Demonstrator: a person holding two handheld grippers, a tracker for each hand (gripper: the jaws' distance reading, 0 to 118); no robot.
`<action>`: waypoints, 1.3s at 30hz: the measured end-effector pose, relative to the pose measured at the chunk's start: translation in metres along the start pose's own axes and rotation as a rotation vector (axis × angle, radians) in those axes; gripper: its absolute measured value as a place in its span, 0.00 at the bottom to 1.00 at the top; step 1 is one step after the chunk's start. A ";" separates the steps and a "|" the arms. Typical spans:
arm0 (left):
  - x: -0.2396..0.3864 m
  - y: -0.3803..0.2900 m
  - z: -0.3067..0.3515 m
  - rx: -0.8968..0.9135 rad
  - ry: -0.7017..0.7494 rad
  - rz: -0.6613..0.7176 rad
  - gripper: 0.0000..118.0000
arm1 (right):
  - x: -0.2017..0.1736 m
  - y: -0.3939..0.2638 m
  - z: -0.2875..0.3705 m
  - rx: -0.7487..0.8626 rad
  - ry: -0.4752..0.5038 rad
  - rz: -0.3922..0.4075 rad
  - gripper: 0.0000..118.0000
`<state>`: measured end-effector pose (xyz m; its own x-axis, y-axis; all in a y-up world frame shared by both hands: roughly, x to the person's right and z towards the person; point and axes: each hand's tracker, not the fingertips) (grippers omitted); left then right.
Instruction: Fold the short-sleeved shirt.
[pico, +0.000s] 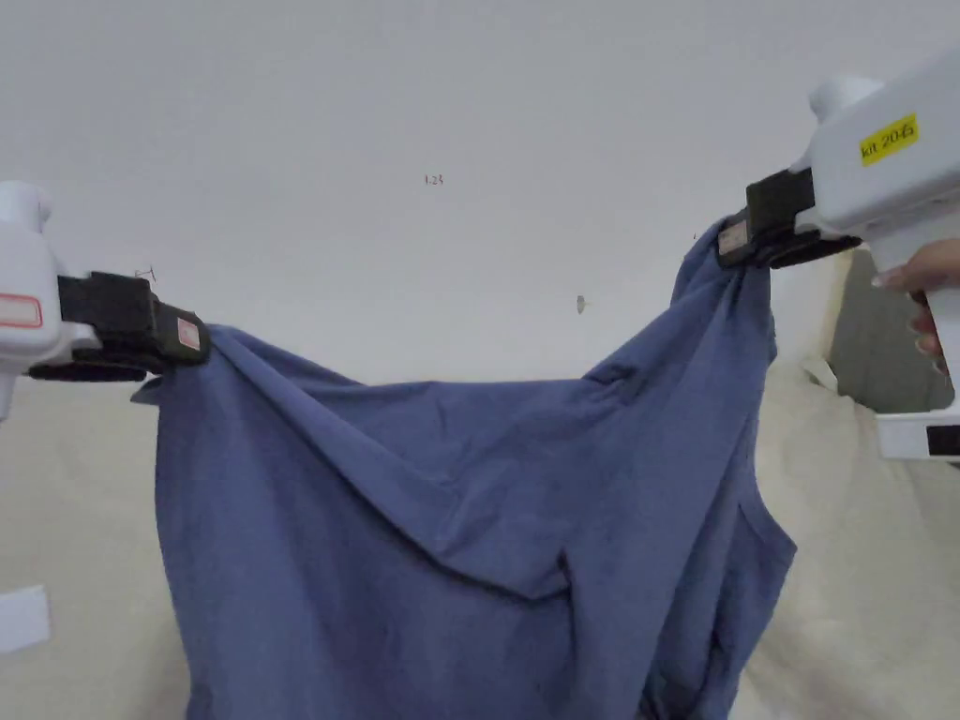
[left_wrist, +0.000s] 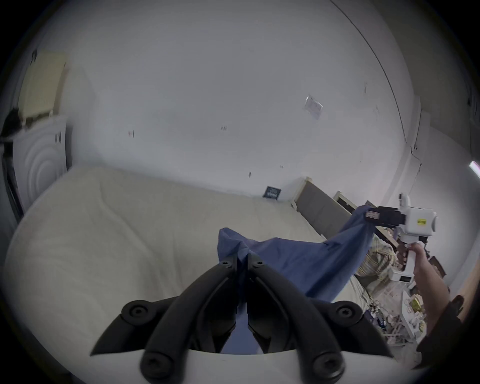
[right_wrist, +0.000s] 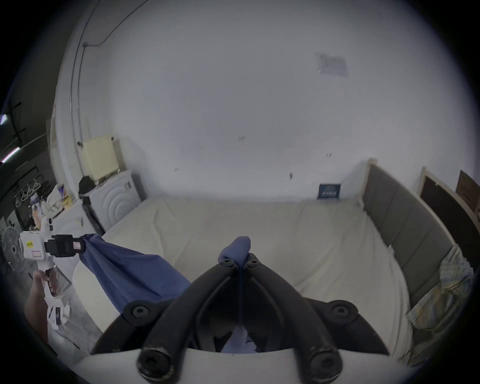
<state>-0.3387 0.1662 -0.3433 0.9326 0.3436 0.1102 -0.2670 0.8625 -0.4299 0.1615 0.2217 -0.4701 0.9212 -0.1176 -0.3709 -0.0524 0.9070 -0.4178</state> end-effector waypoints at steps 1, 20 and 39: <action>0.002 0.015 -0.003 0.012 0.016 0.008 0.04 | -0.002 0.014 0.001 0.008 -0.017 -0.002 0.01; -0.045 0.070 -0.098 0.174 0.128 0.117 0.04 | -0.012 0.099 -0.075 0.204 -0.233 0.083 0.01; -0.017 -0.230 0.008 -0.165 0.130 -0.019 0.04 | -0.008 -0.259 0.055 -0.047 0.004 0.024 0.01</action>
<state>-0.2955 -0.0351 -0.2393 0.9635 0.2675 0.0078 -0.2154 0.7924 -0.5708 0.1890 0.0102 -0.3138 0.9180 -0.0980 -0.3844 -0.0923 0.8896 -0.4473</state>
